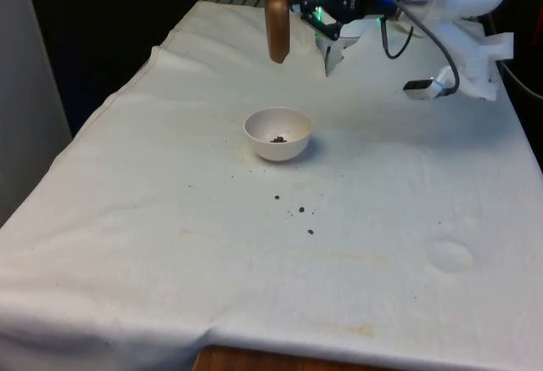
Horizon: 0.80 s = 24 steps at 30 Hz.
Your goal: Pour the coffee beans from the cup into the bowl.
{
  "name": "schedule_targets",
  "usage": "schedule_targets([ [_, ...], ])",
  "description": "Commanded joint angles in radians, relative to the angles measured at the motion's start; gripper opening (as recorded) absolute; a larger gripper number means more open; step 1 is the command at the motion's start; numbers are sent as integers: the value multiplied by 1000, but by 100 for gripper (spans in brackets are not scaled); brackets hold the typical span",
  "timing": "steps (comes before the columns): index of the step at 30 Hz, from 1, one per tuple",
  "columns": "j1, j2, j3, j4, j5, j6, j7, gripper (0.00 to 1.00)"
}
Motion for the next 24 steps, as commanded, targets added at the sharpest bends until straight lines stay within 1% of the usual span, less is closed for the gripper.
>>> schedule_targets([
  [1, -6, -11, 2, -5, -5, 26, 1, 0],
  [6, -6, -22, -1, -4, -8, 51, 0, 0],
  [7, 0, -15, -3, 0, -2, 30, 0, 0],
  [8, -6, -23, -2, -3, -8, 56, 1, 0],
  [14, -7, -31, -9, 1, -7, 103, 7, 0],
  [15, 0, -27, -10, 3, -2, 84, 3, 0],
  [16, -7, -33, -9, 2, -7, 111, 8, 0],
  [24, -9, -39, -19, 8, -4, 174, 22, 0],
])
